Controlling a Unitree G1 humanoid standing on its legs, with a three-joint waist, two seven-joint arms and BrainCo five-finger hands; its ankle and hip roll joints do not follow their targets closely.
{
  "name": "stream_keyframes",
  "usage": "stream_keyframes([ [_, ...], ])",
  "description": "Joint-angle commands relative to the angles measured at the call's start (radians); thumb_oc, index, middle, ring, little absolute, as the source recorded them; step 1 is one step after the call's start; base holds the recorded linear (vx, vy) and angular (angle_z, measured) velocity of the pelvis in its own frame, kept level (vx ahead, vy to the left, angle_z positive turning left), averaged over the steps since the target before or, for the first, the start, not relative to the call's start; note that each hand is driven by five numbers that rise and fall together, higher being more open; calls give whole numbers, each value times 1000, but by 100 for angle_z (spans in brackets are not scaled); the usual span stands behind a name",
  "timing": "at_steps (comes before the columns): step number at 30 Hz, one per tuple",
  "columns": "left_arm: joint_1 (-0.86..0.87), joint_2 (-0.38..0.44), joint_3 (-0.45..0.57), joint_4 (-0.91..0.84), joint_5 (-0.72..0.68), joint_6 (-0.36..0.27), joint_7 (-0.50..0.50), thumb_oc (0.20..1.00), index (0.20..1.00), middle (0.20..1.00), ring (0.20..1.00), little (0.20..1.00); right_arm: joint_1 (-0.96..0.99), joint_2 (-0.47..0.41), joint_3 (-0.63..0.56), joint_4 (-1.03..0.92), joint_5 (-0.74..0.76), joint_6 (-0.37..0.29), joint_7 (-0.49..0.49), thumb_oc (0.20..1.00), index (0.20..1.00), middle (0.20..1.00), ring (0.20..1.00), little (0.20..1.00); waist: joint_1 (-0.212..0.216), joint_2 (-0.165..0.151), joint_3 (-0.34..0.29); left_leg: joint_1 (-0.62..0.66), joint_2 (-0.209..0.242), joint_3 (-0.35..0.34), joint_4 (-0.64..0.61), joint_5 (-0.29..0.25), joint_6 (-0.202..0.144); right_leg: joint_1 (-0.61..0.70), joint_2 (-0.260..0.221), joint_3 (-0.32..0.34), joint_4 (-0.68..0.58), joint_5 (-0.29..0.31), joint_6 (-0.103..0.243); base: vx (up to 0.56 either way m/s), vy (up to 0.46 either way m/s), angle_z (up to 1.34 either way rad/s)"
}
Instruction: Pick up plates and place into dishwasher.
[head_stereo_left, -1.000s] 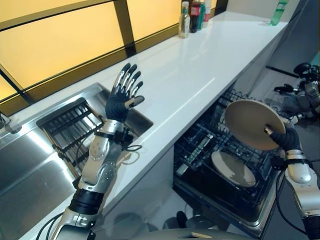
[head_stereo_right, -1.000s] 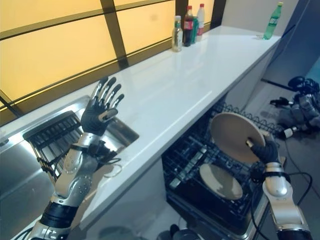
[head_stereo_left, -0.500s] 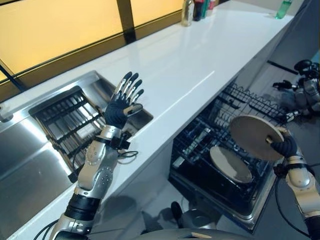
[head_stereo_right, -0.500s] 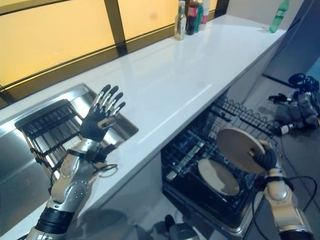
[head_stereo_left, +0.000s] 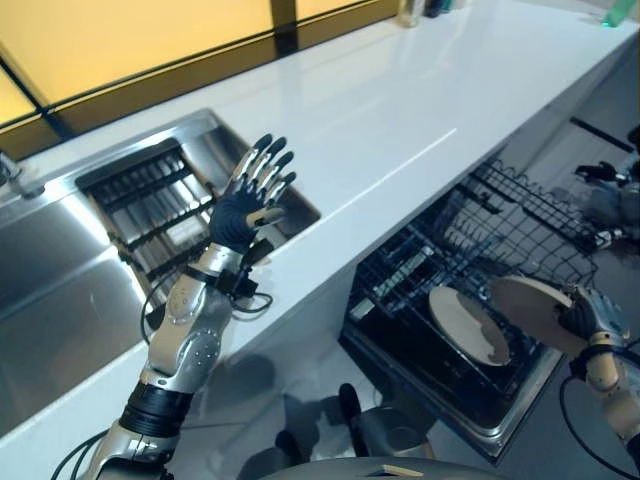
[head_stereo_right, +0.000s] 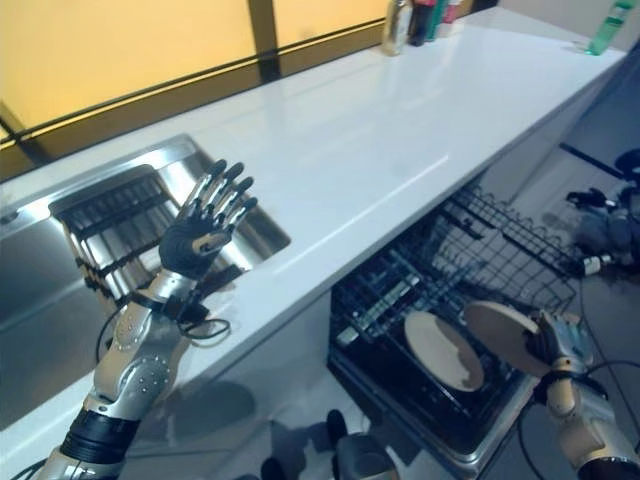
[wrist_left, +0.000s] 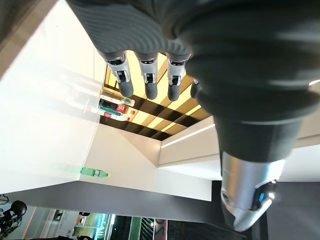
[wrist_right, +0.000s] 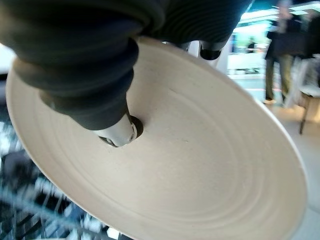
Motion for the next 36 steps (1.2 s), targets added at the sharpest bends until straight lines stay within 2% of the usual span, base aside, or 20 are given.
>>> stream_keyframes([
  [1,-36,56,-49,-81,-45,-22,-39,1000,1000,1000,1000,1000,-99,-88,24,60,-39,40,-109,200,200,200,200,200,55,-19,-39,-110,28,-49,97,29,50,-42,-61,15,144,-25,95,24,-57,15],
  [5,-54,70,-73,-94,-43,-31,-36,1000,1000,1000,1000,1000,-133,-100,58,95,-34,69,-170,200,200,200,200,200,70,-21,-26,-127,28,-63,104,33,48,-42,-59,10,142,-26,91,-14,-30,13],
  [8,-69,73,-92,-103,-35,-43,-18,1000,1000,1000,1000,1000,-153,-95,65,88,38,81,-215,200,200,200,200,200,72,-16,-15,-134,29,-70,99,41,46,-44,-56,8,144,-29,86,-31,27,12],
  [11,-71,78,-80,-98,-48,-47,-15,1000,1000,1000,1000,1000,-140,-89,34,72,7,74,-218,200,200,200,200,200,68,-8,-21,-121,26,-76,76,50,43,-34,-55,3,139,-36,83,23,63,9],
  [15,-64,67,-74,-91,-63,-49,-9,1000,1000,1000,1000,1000,-124,-85,4,43,37,57,-236,200,200,200,200,200,58,-1,-32,-93,19,-72,51,52,43,-19,-59,5,128,-38,84,60,79,-1],
  [20,-38,40,-57,-86,-74,-23,-34,1000,1000,1000,1000,1000,-96,-81,-32,22,-18,47,-198,200,200,200,200,200,49,2,-54,-63,10,-61,36,45,44,-5,-67,10,120,-37,91,91,27,-1],
  [25,-30,42,-73,-89,-73,-29,-65,1000,1000,1000,1000,1000,-151,-59,31,157,14,92,-228,200,200,200,200,200,72,8,-45,-66,15,-54,65,30,48,-1,-76,11,129,-38,92,52,-47,-2],
  [29,-69,69,-86,-104,-93,-40,-65,1000,1000,1000,1000,1000,-227,-42,70,277,120,132,-262,200,200,200,200,200,94,20,-15,-104,17,-67,88,34,44,-14,-70,6,134,-39,85,-70,-50,3],
  [36,-142,97,-113,-105,-103,-47,-61,1000,1000,1000,1000,1000,-318,-6,108,378,258,89,-256,200,200,200,200,200,122,27,20,-157,14,-104,102,45,39,-37,-57,-8,143,-47,71,-64,-76,11],
])
